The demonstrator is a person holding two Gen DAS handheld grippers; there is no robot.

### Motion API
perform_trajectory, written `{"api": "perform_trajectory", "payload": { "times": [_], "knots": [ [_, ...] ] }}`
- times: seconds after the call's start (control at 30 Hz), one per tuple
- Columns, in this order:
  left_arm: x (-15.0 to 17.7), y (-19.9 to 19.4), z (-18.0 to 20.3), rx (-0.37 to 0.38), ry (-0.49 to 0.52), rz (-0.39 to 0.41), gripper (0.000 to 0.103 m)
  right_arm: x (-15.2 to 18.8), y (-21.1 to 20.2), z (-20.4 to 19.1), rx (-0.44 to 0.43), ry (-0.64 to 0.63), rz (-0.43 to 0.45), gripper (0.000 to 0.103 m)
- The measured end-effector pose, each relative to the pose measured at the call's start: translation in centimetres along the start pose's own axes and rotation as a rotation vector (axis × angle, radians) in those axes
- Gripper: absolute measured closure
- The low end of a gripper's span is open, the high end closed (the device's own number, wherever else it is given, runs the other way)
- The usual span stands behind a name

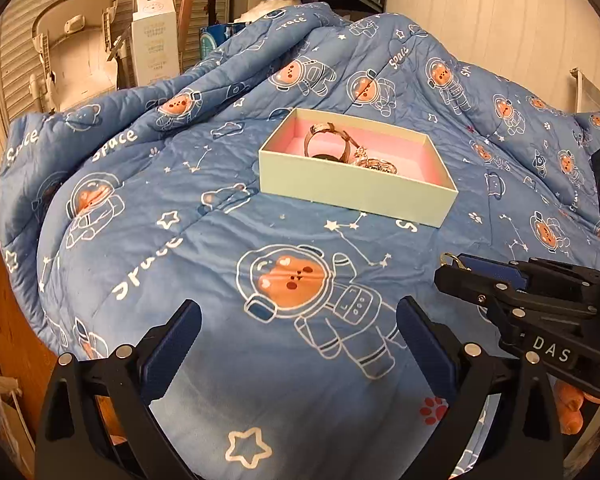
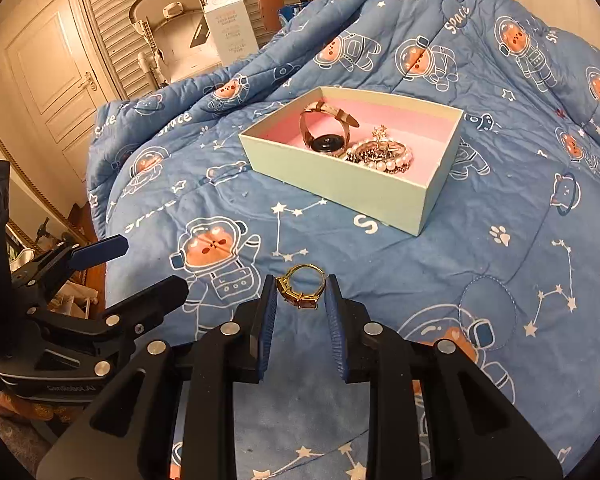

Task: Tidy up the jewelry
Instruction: 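Carry the ring with the right tool and lower it into the box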

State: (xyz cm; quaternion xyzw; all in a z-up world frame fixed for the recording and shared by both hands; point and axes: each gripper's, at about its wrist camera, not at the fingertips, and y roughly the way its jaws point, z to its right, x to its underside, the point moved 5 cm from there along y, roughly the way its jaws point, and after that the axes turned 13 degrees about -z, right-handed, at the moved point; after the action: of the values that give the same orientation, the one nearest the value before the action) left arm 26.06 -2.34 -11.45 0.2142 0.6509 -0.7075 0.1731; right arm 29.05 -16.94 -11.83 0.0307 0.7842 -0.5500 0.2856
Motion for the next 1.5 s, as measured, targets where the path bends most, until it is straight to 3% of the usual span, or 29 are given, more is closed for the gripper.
{"api": "perform_trajectory", "payload": {
  "times": [0.5, 0.93, 1.23, 1.5],
  "knots": [
    [-3.3, 0.0, 1.2, 0.013, 0.043, 0.043, 0.007, -6.6, -1.1, 1.5, -0.071, -0.050, 0.005, 0.078],
    [-5.5, 1.7, 1.1, 0.012, 0.071, 0.039, 0.007, -12.8, 2.1, 5.6, 0.015, -0.096, -0.101, 0.078],
    [-7.3, 3.1, 1.1, -0.003, 0.110, 0.025, 0.007, -14.2, 6.4, 4.9, 0.061, -0.186, -0.222, 0.078],
    [-9.0, 3.7, 0.9, -0.017, 0.130, 0.041, 0.007, -15.2, 8.8, 5.9, 0.100, -0.165, -0.266, 0.078]
  ]
}}
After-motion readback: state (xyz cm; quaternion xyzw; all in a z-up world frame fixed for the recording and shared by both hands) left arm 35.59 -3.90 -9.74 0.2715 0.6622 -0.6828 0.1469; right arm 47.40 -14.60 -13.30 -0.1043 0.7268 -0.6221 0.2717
